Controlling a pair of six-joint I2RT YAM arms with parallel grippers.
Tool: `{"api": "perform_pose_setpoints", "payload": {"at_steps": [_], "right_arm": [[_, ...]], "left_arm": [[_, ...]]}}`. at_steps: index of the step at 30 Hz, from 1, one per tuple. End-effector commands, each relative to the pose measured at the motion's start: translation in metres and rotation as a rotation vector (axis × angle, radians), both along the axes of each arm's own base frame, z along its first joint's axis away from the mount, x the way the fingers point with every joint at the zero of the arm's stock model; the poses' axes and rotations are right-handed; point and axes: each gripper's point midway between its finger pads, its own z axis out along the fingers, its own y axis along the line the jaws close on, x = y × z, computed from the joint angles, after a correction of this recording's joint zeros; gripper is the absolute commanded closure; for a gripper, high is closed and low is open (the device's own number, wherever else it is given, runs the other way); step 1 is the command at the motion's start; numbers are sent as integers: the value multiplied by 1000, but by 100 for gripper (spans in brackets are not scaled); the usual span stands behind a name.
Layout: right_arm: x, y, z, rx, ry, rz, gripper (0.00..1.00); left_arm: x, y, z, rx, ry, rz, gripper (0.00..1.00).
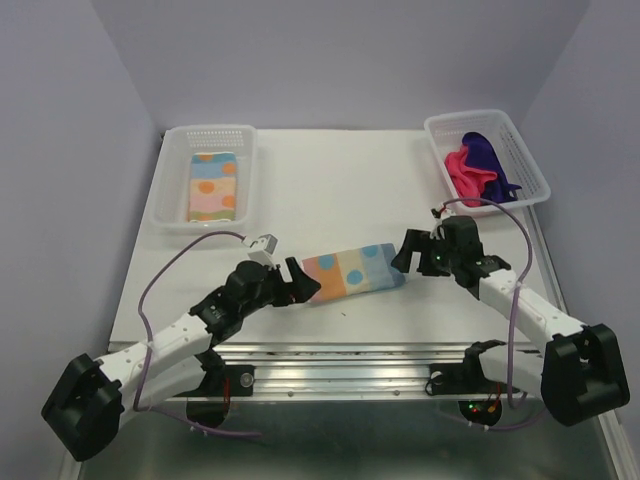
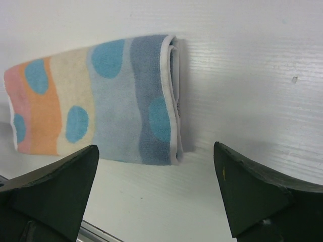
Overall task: Fold and stack the towels
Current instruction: Fold the towel, then neatly place the folded towel into the bin
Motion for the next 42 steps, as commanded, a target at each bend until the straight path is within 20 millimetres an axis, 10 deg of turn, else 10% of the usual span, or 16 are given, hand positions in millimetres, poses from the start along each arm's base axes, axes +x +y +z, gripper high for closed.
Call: {"api": "perform_pose_setpoints", "payload": {"at_steps": [1,10,28,37,42], "right_arm": [[6,-3,18,6,-59,-43,0],[10,-18,32,-33,-94,-124,0],[9,-19,27,-32,-92,-136,0],[8,-21,31,-35,-118,-141,0],[8,-23,37,-30,-140,-149,0]], "left_arm": [[4,5,4,-4,20,64,1],[39,6,-15,137,118,215,2],[46,-4,-69,428,261,258,30],[39,-5,-97,578,329,227,54],[43,-6,-100,658,278,186,100]]}}
